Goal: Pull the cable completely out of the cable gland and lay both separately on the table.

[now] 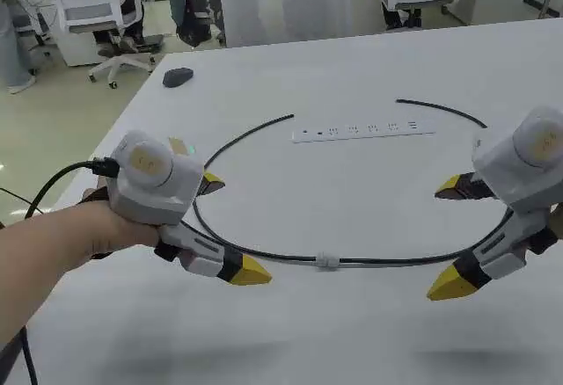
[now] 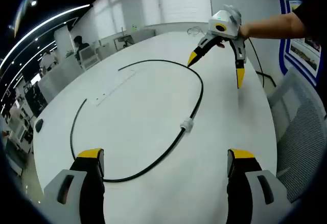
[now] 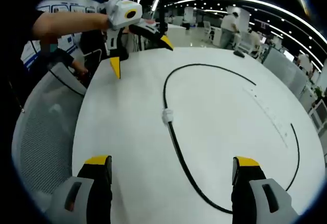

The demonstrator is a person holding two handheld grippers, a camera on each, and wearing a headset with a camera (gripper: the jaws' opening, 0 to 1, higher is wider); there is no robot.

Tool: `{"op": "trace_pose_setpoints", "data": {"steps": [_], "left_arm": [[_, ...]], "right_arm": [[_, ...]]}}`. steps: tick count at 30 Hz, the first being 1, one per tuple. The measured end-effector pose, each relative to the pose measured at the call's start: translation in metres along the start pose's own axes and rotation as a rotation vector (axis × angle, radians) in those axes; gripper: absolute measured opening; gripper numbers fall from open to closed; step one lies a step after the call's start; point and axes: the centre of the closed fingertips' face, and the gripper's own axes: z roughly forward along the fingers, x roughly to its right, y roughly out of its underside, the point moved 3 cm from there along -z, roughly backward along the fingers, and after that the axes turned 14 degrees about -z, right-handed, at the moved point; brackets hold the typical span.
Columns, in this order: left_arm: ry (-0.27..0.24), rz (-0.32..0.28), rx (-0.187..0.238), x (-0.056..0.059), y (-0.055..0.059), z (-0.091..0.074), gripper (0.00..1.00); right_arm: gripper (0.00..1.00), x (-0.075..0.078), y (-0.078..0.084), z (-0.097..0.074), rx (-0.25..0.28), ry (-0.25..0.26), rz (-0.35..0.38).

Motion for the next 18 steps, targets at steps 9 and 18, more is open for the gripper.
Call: {"op": "trace_pose_setpoints", "data": {"steps": [9,18], "left_arm": [[0.000,-0.023,-0.002,0.0039,0.0010,-0.0011,1.00],[-0.008,-0.045,0.009,0.0014,-0.0008,-0.0042,1.00]], "right_arm": [[0.99,0.0015,-0.0007,-0.0034,-0.004,0.029,-0.020],[0.99,0.0003,-0.0012,-0.0060,0.005,0.039,-0.004]]}}
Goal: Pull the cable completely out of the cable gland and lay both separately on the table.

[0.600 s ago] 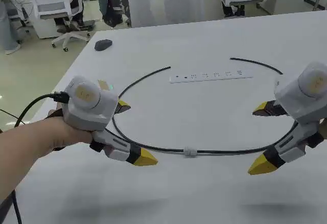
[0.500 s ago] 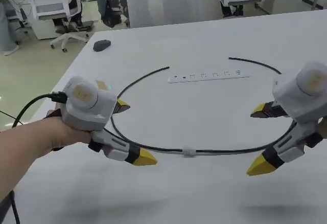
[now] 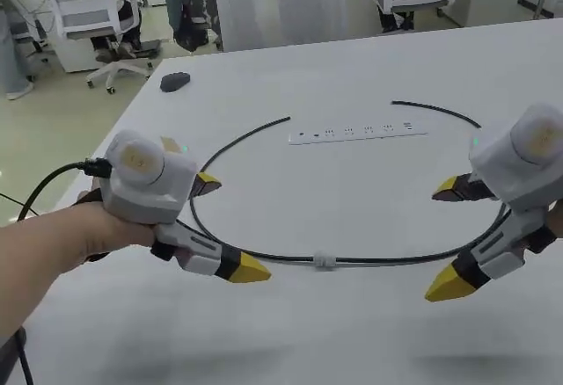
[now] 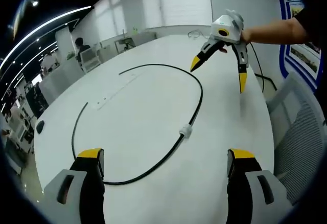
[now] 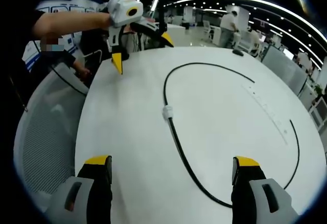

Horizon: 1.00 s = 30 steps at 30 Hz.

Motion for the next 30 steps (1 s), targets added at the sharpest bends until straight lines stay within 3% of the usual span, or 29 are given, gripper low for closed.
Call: {"op": "trace_pose_setpoints", "data": {"steps": [13,15,18,26,30], "left_arm": [[-0.013,-0.004,-0.001,-0.006,0.002,-0.002,1.00],[0.029,-0.067,0.019,0.001,0.002,0.000,1.00],[0.006,-0.030,0.035,-0.002,0.000,0.001,1.00],[0.013,-0.043,0.027,-0.004,0.002,0.002,1.00],[0.006,-0.040,0.028,-0.006,0.004,0.004,1.00]], "right_arm": [[0.98,-0.002,0.001,0.004,-0.014,-0.013,-0.013],[0.98,0.000,0.000,0.004,-0.015,-0.002,-0.026],[0.99,0.004,-0.003,0.004,0.002,0.011,-0.017],[0.99,0.006,-0.004,0.009,0.023,0.005,0.006],[0.99,0.014,-0.006,0.011,0.037,0.050,0.002]]}}
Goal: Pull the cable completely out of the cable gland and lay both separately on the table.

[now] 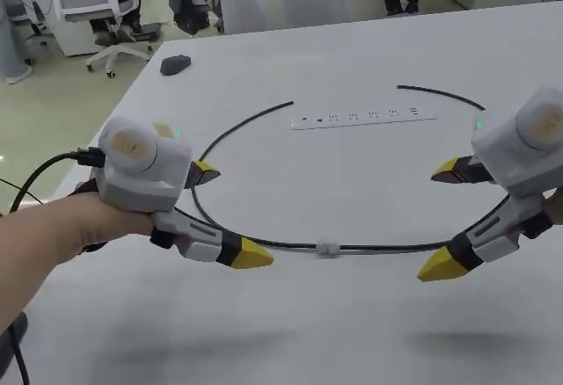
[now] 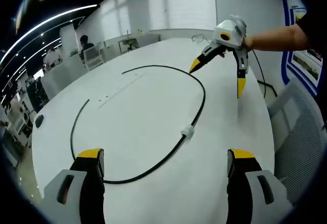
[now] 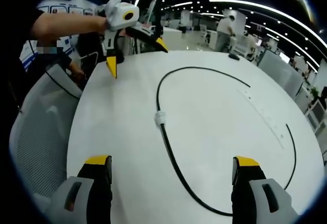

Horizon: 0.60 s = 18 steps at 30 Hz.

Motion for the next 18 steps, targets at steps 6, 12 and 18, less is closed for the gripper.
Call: {"op": "trace_pose_setpoints", "data": {"steps": [6,12,18], "left_arm": [[0.008,-0.003,-0.003,0.001,0.005,0.005,1.00],[0.007,-0.006,0.036,0.001,0.000,0.007,1.00],[0.015,-0.008,0.021,-0.004,0.008,0.012,1.00]], "right_arm": [[0.99,0.004,-0.004,0.007,0.042,0.008,0.043],[0.99,-0.006,-0.007,0.026,0.017,-0.048,0.072],[0.99,-0.011,-0.015,0.043,0.032,-0.080,0.054]]}}
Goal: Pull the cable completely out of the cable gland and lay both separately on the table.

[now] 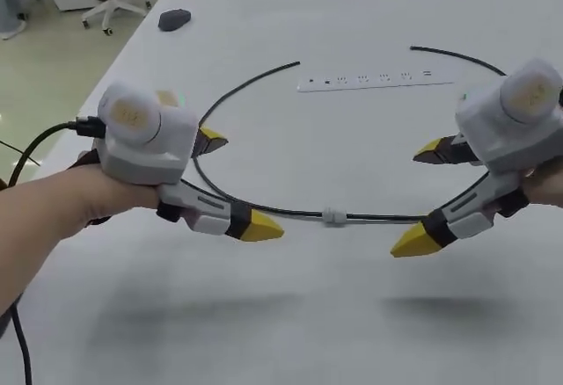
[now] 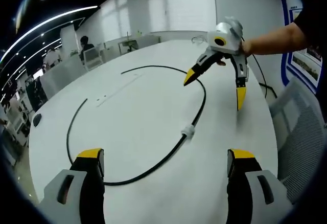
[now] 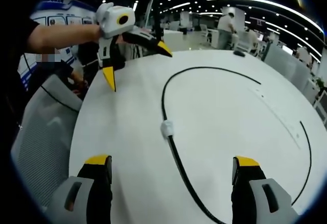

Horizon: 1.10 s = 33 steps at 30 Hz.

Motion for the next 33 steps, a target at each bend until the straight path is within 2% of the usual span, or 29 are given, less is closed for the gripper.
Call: {"op": "trace_pose_setpoints", "data": {"steps": [5,6,7,8,9,12,14,16,21,24,26,33], "left_arm": [[-0.002,-0.012,0.004,-0.005,0.006,0.000,1.00],[-0.008,-0.015,0.006,-0.005,0.005,0.000,1.00],[-0.005,-0.020,0.027,-0.005,0.002,-0.001,1.00],[0.009,-0.036,0.063,-0.002,-0.004,0.000,1.00],[0.012,-0.040,0.080,-0.002,-0.008,-0.001,1.00],[0.011,-0.017,0.077,-0.001,-0.008,0.001,1.00],[0.004,0.023,0.073,-0.001,-0.007,0.004,1.00],[0.009,0.030,0.067,0.000,-0.005,0.006,1.00],[0.019,-0.013,0.057,0.005,0.004,0.012,1.00],[0.053,-0.066,0.089,0.012,0.004,0.014,1.00],[0.057,-0.070,0.094,0.013,0.005,0.015,1.00],[0.061,-0.082,0.115,0.019,0.004,0.016,1.00]], "right_arm": [[0.95,-0.004,-0.001,0.014,0.009,-0.023,-0.016],[0.95,-0.005,-0.001,0.016,0.008,-0.026,-0.021],[0.94,-0.005,-0.001,0.019,0.012,-0.026,-0.026],[0.91,-0.005,-0.001,0.021,0.012,-0.029,-0.025],[0.88,-0.006,-0.002,0.024,0.015,-0.036,-0.025],[0.79,-0.007,-0.003,0.033,0.021,-0.042,-0.043],[0.70,-0.007,-0.003,0.039,0.020,-0.041,-0.074],[0.61,-0.007,-0.003,0.044,0.021,-0.042,-0.088],[0.39,-0.007,-0.005,0.058,0.032,-0.036,-0.116],[0.34,-0.008,-0.003,0.067,0.027,-0.045,-0.112],[0.29,-0.007,-0.002,0.071,0.021,-0.044,-0.114],[0.13,-0.001,-0.007,0.080,0.049,-0.049,-0.119]]}}
